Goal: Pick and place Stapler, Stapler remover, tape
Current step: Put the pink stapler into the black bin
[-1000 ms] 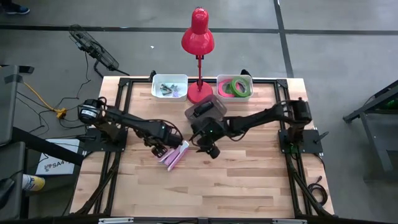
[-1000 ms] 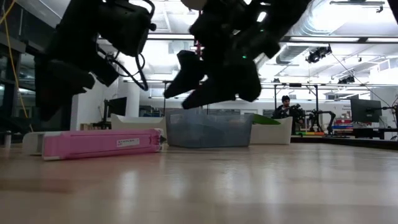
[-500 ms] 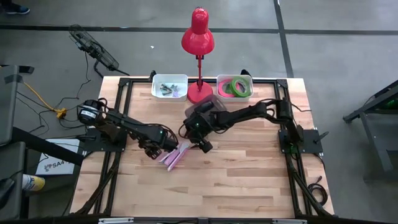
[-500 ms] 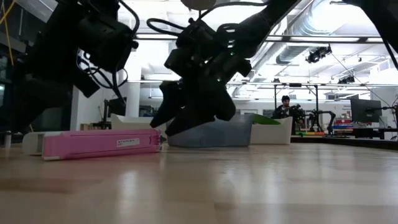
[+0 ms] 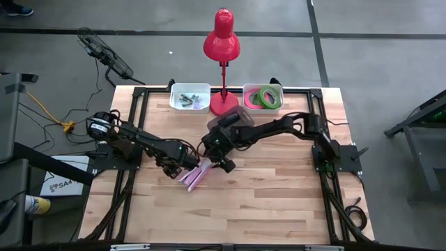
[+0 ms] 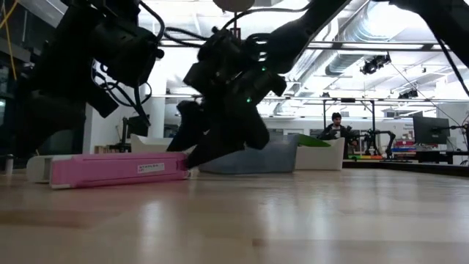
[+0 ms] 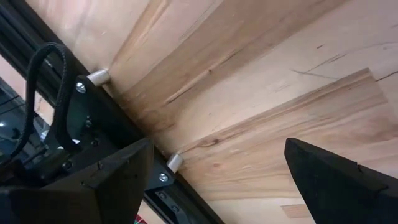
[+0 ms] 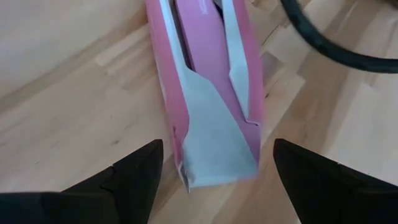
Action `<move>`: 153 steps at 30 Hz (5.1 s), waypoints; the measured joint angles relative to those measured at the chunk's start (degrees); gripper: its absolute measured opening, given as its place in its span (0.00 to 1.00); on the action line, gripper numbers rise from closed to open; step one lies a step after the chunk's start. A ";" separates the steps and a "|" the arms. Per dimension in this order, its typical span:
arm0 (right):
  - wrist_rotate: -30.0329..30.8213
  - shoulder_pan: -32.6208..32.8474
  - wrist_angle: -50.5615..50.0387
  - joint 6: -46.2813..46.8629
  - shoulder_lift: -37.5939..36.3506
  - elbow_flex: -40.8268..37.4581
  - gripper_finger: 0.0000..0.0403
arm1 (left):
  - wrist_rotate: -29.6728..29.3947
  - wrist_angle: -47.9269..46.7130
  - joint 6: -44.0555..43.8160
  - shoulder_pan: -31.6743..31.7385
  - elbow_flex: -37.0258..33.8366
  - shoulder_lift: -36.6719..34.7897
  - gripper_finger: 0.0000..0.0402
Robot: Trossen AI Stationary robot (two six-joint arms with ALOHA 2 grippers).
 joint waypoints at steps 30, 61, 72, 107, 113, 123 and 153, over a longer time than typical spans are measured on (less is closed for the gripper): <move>0.17 2.81 -5.53 0.54 4.25 6.22 0.51 | -0.24 0.28 -0.43 -1.11 0.00 0.02 0.89; 11.00 3.41 -17.55 3.72 0.62 6.11 0.50 | -0.28 -0.79 0.63 -1.14 0.09 0.02 0.89; 14.38 4.66 -25.02 5.40 -1.33 6.11 0.49 | -4.35 0.01 3.04 -1.10 0.09 0.04 0.89; 23.33 8.32 -41.41 7.05 -12.93 6.02 0.49 | -18.50 13.12 7.41 -3.13 0.00 -21.18 0.89; 23.27 7.45 -41.05 6.51 -12.93 6.04 0.49 | -23.35 29.71 18.34 -3.60 -8.05 -34.47 0.89; 26.84 7.10 -37.91 6.49 -15.01 6.11 0.49 | -22.98 60.76 30.67 -3.61 -34.84 -58.13 0.89; 35.66 -11.00 -53.51 -2.42 -27.18 6.08 0.49 | 0.31 88.08 58.52 10.12 -54.53 -80.15 0.89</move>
